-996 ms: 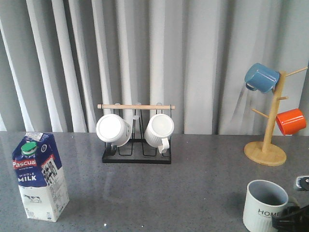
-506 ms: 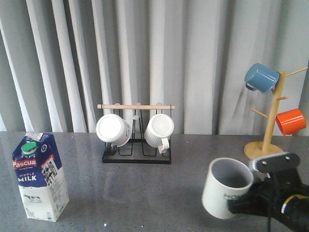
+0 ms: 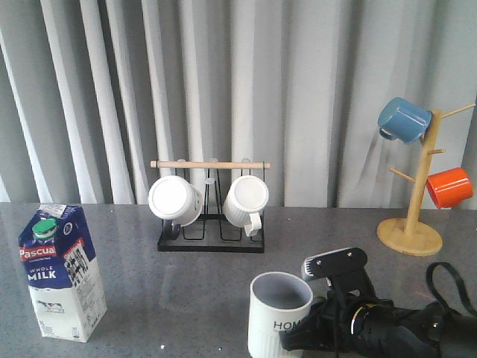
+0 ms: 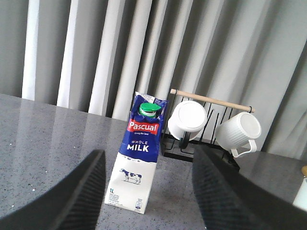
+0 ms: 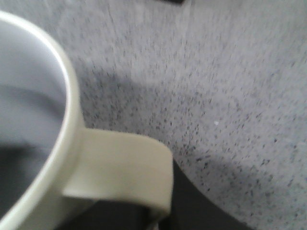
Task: Place milk next to cup
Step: 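Grasp the white HOME mug with the right gripper and slide it toward the table center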
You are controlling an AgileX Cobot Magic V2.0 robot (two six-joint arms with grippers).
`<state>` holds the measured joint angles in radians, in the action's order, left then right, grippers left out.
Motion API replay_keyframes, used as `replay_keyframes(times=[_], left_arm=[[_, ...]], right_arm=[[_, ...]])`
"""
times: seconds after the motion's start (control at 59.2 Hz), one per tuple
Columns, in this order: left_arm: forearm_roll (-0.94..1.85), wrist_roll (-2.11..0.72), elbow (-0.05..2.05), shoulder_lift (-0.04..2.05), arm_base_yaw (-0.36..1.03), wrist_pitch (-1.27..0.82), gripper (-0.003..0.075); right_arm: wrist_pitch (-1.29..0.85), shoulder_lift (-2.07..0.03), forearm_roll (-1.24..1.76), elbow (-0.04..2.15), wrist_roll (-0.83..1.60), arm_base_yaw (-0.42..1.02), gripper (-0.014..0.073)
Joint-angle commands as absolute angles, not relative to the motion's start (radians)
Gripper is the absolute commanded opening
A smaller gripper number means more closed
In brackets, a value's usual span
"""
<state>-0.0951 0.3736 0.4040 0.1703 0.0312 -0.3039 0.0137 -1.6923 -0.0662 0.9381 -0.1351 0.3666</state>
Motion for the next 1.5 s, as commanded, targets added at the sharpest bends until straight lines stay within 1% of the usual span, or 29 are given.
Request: replay_keyframes(times=[0.0,0.118,0.236,0.371,0.49,0.608,0.675,0.827,0.979,1.131,1.215,1.283,1.435,1.469,1.485], left_arm=[[-0.092,0.377,0.434,0.187,0.034,-0.240,0.0398],[-0.089,0.377,0.434,0.187,0.034,-0.250,0.0398],[-0.089,0.377,0.434,0.187,0.034,-0.252,0.0398],[-0.089,0.377,0.434,0.187,0.034,-0.252,0.0398],[-0.089,0.377,0.434,0.187,0.034,-0.252,0.0398],[-0.089,0.377,0.434,0.187,0.034,-0.252,0.0398],[-0.089,0.377,0.434,0.187,0.034,-0.252,0.0398],[-0.089,0.377,0.434,0.187,0.034,-0.252,0.0398],[-0.089,0.377,0.434,0.187,0.034,-0.252,0.0398],[-0.089,0.377,0.434,0.187,0.034,-0.252,0.0398],[-0.089,0.377,0.434,0.187,0.034,-0.253,0.0398],[-0.089,0.377,0.434,0.187,0.034,-0.253,0.0398],[-0.089,0.377,0.434,0.187,0.034,-0.253,0.0398],[-0.089,0.377,0.434,0.187,0.034,-0.253,0.0398],[-0.089,0.377,0.434,0.187,0.034,-0.253,0.0398]], right_arm=[[0.054,-1.666,-0.061,0.985,-0.130,0.367,0.0000],[0.025,-1.667,-0.060,0.988,-0.130,0.367,0.0024],[-0.026,-1.667,-0.060,0.988,-0.130,0.367,0.0087],[-0.067,-1.667,-0.060,0.988,-0.130,0.367,0.0211],[-0.086,-1.663,-0.058,0.988,-0.134,0.367,0.0341],[-0.118,-1.644,-0.053,0.988,-0.137,0.367,0.0427],[-0.140,-1.624,-0.053,0.988,-0.137,0.367,0.0440],[-0.223,-1.565,-0.053,0.988,-0.136,0.367,0.0439],[-0.353,-1.490,-0.051,0.988,-0.136,0.367,0.0439],[-0.501,-1.389,-0.022,0.988,-0.094,0.367,0.0420],[-0.557,-1.308,0.017,0.982,-0.029,0.367,0.0365],[-0.570,-1.236,0.053,0.959,0.034,0.367,0.0283],[-0.567,-1.039,0.111,0.818,0.121,0.367,0.0022],[-0.567,-0.996,0.114,0.782,0.128,0.367,-0.0017],[-0.568,-0.970,0.114,0.754,0.130,0.367,-0.0015]])
